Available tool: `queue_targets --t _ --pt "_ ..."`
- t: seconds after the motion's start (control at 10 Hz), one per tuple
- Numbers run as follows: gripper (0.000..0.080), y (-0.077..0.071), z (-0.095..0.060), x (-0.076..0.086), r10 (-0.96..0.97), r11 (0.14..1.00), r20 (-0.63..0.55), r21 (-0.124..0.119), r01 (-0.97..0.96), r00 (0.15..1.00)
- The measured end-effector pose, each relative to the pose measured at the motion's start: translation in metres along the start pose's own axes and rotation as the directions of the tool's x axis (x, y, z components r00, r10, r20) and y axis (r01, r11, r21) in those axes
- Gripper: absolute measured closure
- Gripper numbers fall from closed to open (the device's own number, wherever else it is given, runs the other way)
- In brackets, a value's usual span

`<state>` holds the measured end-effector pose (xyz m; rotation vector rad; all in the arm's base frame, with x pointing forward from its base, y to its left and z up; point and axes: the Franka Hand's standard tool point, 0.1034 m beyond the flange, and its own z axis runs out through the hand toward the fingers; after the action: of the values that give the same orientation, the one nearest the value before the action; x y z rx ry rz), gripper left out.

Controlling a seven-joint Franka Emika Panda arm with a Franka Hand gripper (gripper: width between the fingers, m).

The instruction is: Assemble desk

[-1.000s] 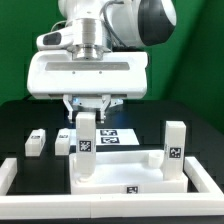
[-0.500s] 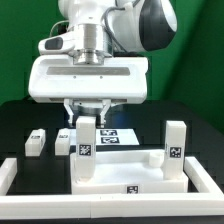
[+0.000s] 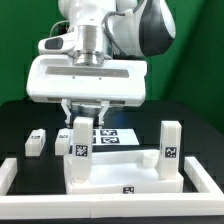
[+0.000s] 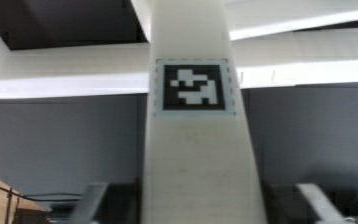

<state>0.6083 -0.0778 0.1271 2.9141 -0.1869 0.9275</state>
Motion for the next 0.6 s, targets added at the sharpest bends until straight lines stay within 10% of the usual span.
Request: queue_targets --t 0.2,0.6 --pt "0.0180 -0.0001 0.0000 0.0000 0.000 1.000 0.000 0.000 0.000 1.000" --pt "0.0151 -0.0001 0.0000 0.0000 -0.001 1.000 0.000 0.000 0.001 1.000"
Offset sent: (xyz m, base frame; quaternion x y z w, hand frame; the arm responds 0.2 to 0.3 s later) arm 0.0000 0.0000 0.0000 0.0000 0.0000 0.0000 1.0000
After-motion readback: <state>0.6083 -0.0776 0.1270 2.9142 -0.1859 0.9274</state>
